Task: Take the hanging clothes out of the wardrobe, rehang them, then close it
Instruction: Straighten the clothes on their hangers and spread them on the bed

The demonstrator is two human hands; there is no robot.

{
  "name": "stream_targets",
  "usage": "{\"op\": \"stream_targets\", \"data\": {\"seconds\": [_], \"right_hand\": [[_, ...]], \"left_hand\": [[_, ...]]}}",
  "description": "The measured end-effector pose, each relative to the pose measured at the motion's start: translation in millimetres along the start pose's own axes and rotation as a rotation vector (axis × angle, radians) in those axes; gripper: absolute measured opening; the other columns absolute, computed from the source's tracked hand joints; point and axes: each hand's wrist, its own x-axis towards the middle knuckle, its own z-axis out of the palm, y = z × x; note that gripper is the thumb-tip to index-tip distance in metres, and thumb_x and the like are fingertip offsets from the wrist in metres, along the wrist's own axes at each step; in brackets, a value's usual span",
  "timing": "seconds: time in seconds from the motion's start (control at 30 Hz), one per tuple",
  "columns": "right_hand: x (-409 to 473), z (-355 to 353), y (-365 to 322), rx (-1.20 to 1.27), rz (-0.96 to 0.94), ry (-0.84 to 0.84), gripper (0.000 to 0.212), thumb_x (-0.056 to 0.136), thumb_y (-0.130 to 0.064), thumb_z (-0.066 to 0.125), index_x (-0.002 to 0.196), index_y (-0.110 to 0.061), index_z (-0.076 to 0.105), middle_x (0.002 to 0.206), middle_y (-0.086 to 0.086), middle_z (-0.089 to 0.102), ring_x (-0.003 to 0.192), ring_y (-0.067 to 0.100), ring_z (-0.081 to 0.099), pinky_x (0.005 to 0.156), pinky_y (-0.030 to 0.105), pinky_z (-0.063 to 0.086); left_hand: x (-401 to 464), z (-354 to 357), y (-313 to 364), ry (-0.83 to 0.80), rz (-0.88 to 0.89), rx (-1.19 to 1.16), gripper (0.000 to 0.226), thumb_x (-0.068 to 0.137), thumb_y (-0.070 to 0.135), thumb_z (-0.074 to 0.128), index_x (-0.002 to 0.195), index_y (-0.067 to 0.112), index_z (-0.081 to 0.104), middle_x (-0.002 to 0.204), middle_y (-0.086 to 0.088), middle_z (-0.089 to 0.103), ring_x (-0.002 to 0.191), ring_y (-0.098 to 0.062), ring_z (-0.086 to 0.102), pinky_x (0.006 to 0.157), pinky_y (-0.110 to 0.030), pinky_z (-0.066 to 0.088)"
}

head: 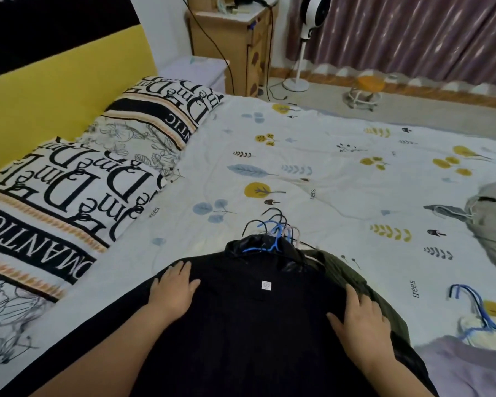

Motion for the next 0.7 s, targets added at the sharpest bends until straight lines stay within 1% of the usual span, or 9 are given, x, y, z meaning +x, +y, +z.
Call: {"op": "stream_targets", "data": {"seconds": [0.03,0.1,0.17,0.27,0.33,0.43,0.5,0.57,0.7], "right_hand": [[1.8,-2.2,-0.2,0.005,0.001,0.000,0.072,0.092,-0.054,0.040,0.147,-0.016,0.011,0.136,0.003,0.037,0.127,0.022,0.036,0.103,0.035,0.037],[5.0,-7.2,0.5,0.022,0.006,-0.016,0.072,0.089,-0.054,0.047,0.144,-0.018,0.019,0.132,0.004,0.038,0.124,0.022,0.036,0.100,0.033,0.038],[4.4,-13.1,-1.8,0.073,0.013,-0.032,0.064,0.084,-0.050,0.055,0.135,-0.018,0.031,0.126,0.004,0.040,0.120,0.023,0.038,0.097,0.032,0.038],[-3.8,-22.0,-6.0,0.223,0.007,0.038,0.044,0.073,-0.024,0.068,0.108,-0.010,0.045,0.107,0.008,0.047,0.105,0.030,0.046,0.080,0.036,0.041],[-10.2,-29.7,-6.3,0.351,-0.026,0.076,0.031,0.070,-0.012,0.067,0.088,-0.011,0.042,0.092,0.006,0.047,0.091,0.030,0.048,0.069,0.034,0.035],[-21.3,-49.8,-4.1,0.460,-0.081,0.097,0.022,0.081,-0.019,0.063,0.086,-0.019,0.042,0.087,-0.003,0.047,0.087,0.019,0.047,0.067,0.027,0.030],[-29.5,-67.1,-1.3,0.551,-0.102,0.152,0.013,0.087,-0.025,0.062,0.091,-0.019,0.051,0.089,-0.004,0.052,0.088,0.016,0.050,0.069,0.026,0.031],[-41.2,-89.2,0.5,0.641,-0.109,0.196,0.010,0.090,-0.027,0.059,0.093,-0.018,0.056,0.087,-0.006,0.053,0.086,0.013,0.048,0.070,0.025,0.030],[-68.4,-129.8,5.8,0.680,-0.163,0.278,0.019,0.091,-0.023,0.058,0.076,-0.017,0.048,0.073,-0.007,0.049,0.077,0.018,0.048,0.064,0.027,0.025]], "left_hand": [[3.8,3.1,0.1,0.006,-0.008,-0.004,0.056,0.099,0.042,0.028,0.147,0.015,0.018,0.153,-0.006,0.022,0.139,-0.022,0.025,0.111,-0.040,0.028],[5.2,2.7,2.7,0.105,-0.012,0.021,0.049,0.099,0.042,0.032,0.140,0.015,0.034,0.138,-0.006,0.039,0.124,-0.022,0.040,0.099,-0.036,0.037],[-0.3,-2.7,6.1,0.192,0.024,0.027,0.038,0.098,0.041,0.035,0.123,0.016,0.049,0.121,-0.005,0.048,0.112,-0.021,0.046,0.089,-0.033,0.039],[-15.2,-17.0,8.8,0.279,0.095,-0.036,0.024,0.097,0.036,0.041,0.097,0.016,0.054,0.101,-0.001,0.052,0.101,-0.021,0.052,0.077,-0.029,0.033],[-26.6,-31.1,7.0,0.365,0.125,-0.075,0.020,0.094,0.031,0.048,0.093,0.014,0.059,0.089,0.000,0.054,0.092,-0.022,0.054,0.072,-0.028,0.029],[-45.4,-56.2,2.1,0.480,0.149,-0.123,0.018,0.090,0.027,0.058,0.080,0.012,0.062,0.069,0.006,0.046,0.073,-0.019,0.051,0.067,-0.030,0.027],[-59.9,-75.7,1.7,0.540,0.161,-0.173,0.022,0.088,0.027,0.061,0.072,0.011,0.061,0.062,0.008,0.044,0.066,-0.015,0.045,0.066,-0.030,0.026],[-75.2,-95.7,3.2,0.586,0.175,-0.201,0.021,0.086,0.026,0.063,0.072,0.010,0.063,0.062,0.007,0.047,0.064,-0.013,0.043,0.065,-0.031,0.026],[-111.2,-132.6,7.2,0.655,0.194,-0.244,0.014,0.080,0.018,0.071,0.072,0.007,0.065,0.064,-0.002,0.057,0.063,-0.022,0.053,0.064,-0.034,0.036]]}}
